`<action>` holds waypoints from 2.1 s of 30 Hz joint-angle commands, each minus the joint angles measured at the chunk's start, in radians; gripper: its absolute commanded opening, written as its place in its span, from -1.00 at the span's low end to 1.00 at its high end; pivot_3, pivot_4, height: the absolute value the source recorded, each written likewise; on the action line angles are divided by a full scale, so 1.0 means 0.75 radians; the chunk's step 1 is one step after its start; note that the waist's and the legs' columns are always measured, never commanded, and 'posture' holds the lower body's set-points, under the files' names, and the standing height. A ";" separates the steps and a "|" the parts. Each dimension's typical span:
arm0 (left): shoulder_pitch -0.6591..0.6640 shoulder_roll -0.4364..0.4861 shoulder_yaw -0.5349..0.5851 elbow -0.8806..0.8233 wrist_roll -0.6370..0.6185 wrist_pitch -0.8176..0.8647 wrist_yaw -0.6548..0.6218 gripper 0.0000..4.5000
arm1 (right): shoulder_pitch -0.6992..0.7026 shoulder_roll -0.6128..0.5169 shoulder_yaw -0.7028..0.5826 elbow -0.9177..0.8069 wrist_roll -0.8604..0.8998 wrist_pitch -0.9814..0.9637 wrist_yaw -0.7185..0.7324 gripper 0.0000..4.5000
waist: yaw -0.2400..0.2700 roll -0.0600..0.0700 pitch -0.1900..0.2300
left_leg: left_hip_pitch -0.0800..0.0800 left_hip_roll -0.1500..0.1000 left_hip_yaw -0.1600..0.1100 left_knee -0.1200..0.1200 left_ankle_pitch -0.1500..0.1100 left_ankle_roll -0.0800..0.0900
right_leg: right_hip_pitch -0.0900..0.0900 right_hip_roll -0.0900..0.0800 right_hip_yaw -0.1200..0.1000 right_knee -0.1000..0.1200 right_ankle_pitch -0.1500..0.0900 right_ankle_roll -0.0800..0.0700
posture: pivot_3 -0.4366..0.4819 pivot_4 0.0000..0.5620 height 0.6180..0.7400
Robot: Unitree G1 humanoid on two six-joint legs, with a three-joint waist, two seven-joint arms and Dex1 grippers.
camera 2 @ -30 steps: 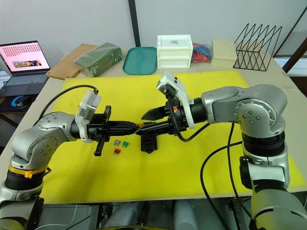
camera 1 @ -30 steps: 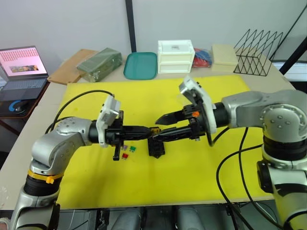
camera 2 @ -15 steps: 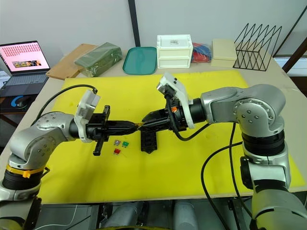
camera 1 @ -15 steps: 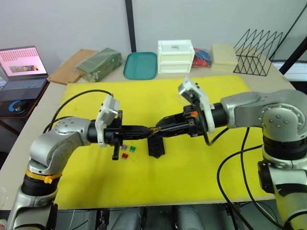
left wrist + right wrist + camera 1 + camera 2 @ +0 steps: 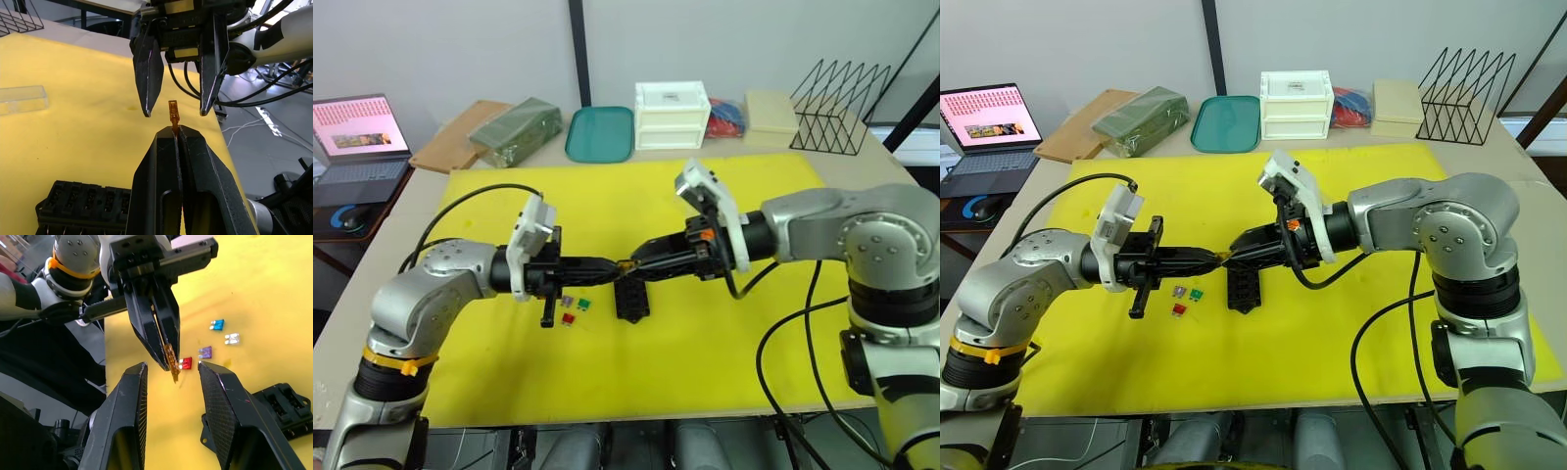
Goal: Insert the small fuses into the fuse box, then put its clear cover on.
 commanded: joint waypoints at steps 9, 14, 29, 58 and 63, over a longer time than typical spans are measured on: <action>0.010 0.010 0.002 -0.030 -0.009 -0.055 -0.006 -1.00 | -0.013 -0.022 0.004 -0.032 -0.025 -0.047 0.023 -0.25 | 0.000 0.000 0.000 | 0.000 0.000 0.000 0.000 0.000 0.000 | 0.000 0.000 0.000 0.000 0.000 0.000 | -0.05 -0.47 1.00; 0.015 0.015 0.001 -0.026 -0.005 -0.062 -0.008 -1.00 | -0.015 -0.020 0.004 -0.033 -0.023 -0.052 0.026 -0.25 | 0.000 0.000 0.000 | 0.000 0.000 0.000 0.000 0.000 0.000 | 0.000 0.000 0.000 0.000 0.000 0.000 | -0.05 -0.47 1.00; 0.022 0.028 -0.012 -0.010 0.011 -0.064 0.011 -1.00 | -0.021 -0.011 0.003 -0.047 -0.012 -0.051 0.033 -0.98 | 0.000 0.000 0.000 | 0.000 0.000 0.000 0.000 0.000 0.000 | 0.000 0.000 0.000 0.000 0.000 0.000 | -0.05 -0.47 1.00; 0.195 0.087 -0.251 0.150 0.509 -0.494 -0.036 0.98 | 0.338 -0.127 0.477 0.045 -0.927 -1.192 0.571 -1.00 | 0.001 0.000 0.000 | 0.000 0.000 0.000 -0.002 0.000 0.000 | 0.000 0.001 0.000 -0.002 0.000 0.000 | -0.05 -0.47 1.00; 0.206 0.086 -0.258 0.155 0.538 -0.514 -0.030 0.98 | 0.350 -0.103 0.484 0.094 -0.986 -1.241 0.588 -1.00 | 0.001 0.000 0.000 | 0.000 0.000 0.000 -0.002 0.000 0.000 | -0.001 0.001 0.000 -0.002 0.000 0.000 | -0.05 -0.47 1.00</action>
